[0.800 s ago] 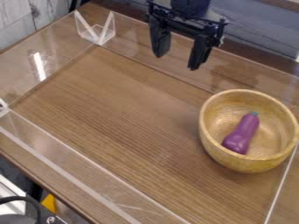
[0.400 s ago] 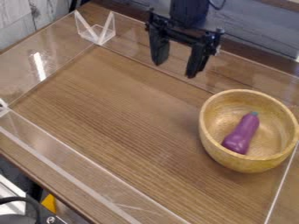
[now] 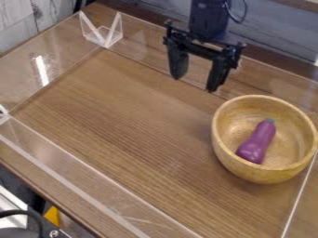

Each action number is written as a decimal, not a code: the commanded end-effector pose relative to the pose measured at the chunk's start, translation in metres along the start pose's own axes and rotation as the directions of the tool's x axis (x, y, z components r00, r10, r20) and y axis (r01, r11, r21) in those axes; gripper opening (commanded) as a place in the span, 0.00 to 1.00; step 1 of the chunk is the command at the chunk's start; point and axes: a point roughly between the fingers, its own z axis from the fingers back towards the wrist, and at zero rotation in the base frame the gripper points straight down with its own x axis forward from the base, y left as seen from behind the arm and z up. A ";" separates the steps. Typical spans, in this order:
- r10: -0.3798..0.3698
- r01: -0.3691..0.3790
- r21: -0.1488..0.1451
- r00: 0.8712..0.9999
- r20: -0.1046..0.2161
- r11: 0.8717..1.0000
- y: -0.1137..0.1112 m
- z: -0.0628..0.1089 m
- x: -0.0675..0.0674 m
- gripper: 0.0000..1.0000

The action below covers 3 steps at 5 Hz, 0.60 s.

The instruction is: Remove the purple eggplant from inside the brown bowl and put it on the table

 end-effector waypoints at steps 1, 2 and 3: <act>-0.063 0.063 0.000 0.997 0.052 0.998 -0.020 0.004 0.002 1.00; -0.123 0.123 0.003 0.990 0.072 0.992 -0.046 0.000 -0.001 1.00; -0.165 0.166 -0.001 0.982 0.094 0.986 -0.074 -0.004 -0.002 1.00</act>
